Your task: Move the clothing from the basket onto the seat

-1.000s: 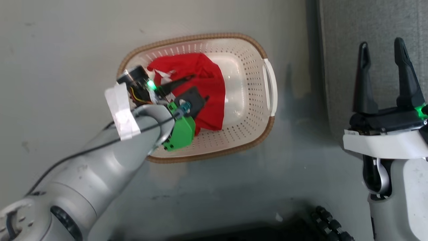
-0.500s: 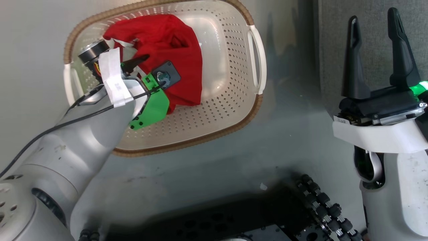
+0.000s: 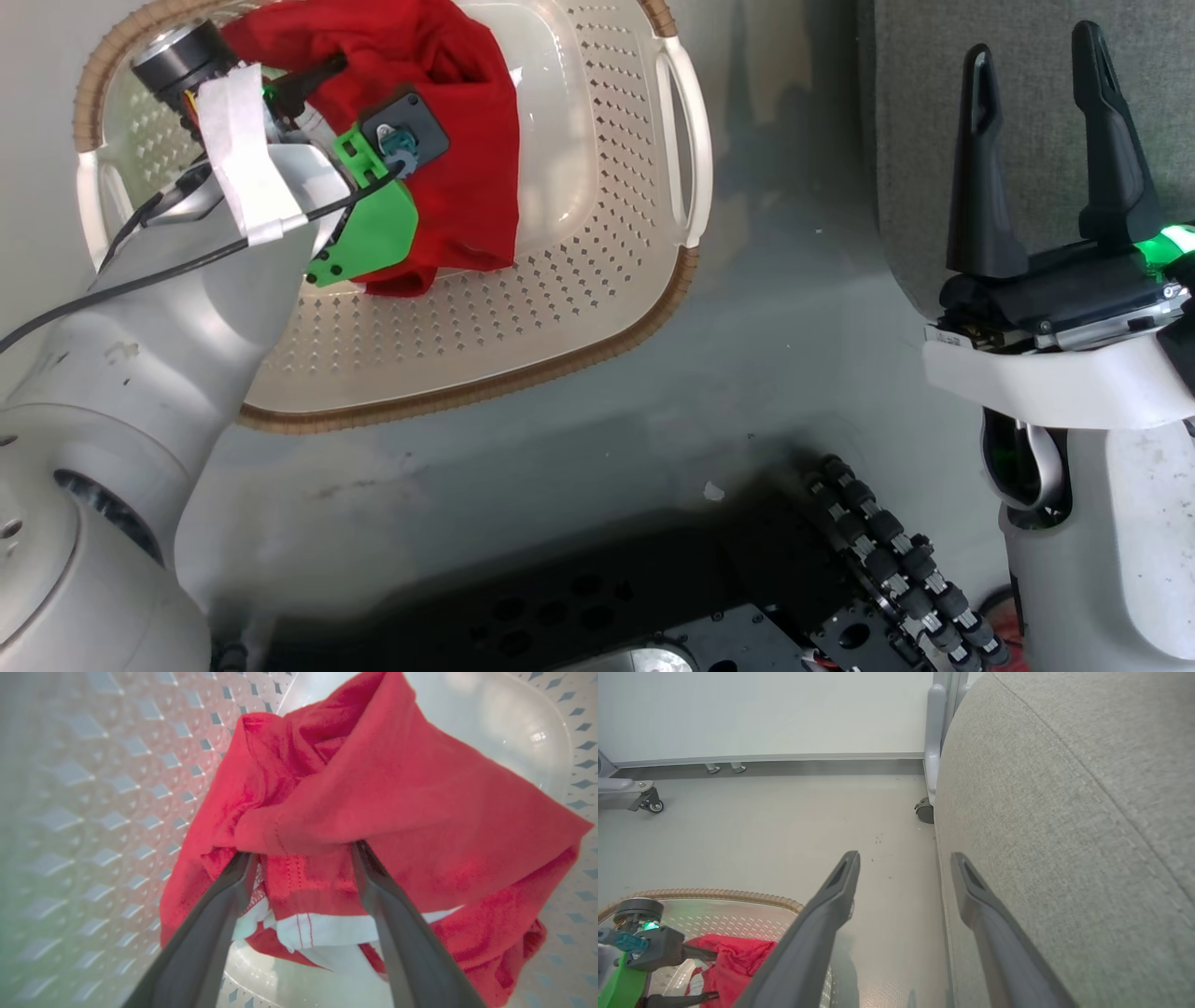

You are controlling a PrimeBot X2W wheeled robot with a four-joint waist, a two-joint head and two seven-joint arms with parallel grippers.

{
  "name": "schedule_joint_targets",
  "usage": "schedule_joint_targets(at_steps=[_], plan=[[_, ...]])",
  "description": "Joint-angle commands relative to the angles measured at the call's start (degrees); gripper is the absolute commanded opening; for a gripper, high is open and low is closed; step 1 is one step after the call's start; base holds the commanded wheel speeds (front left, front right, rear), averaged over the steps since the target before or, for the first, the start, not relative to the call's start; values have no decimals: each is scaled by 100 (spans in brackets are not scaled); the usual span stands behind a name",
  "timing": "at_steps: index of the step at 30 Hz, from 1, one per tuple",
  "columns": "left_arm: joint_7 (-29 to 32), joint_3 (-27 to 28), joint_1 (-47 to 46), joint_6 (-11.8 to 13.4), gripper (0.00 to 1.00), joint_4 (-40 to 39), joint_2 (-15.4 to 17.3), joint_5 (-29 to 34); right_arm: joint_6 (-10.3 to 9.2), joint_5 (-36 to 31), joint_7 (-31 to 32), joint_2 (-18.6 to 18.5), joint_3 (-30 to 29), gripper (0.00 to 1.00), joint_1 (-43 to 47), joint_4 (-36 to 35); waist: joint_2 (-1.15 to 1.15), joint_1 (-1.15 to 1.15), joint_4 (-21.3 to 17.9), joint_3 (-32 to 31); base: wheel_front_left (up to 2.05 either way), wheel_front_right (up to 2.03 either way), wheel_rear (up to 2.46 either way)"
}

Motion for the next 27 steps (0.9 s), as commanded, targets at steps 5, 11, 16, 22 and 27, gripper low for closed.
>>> schedule_joint_targets(at_steps=[5, 11, 16, 22, 27], plan=[[-343, 8, -131, -48, 100, 112, -217, 190, -7, 81, -17, 3, -13, 100, -105, 25, 0, -1, 23, 51, 0, 0, 0], [-624, 10, -79, -137, 100, 87, -382, 279, -8, 112, -17, 2, 9, 100, -104, 47, 0, -1, 15, 83, 0, 0, 0], [-745, 9, -37, -150, 100, 58, -441, 229, -8, 104, -17, 3, 14, 100, -92, 56, 0, -1, 1, 95, 0, 0, 0], [-673, 9, 127, -149, 0, 69, -473, 261, -8, 119, -17, 3, 26, 100, -117, 69, 0, -1, -25, 67, 0, 0, 0], [-737, 9, 175, -150, 0, 37, -453, 34, -8, 126, -17, 3, 3, 100, -125, 111, 0, -1, 43, -70, 0, 0, 0]])
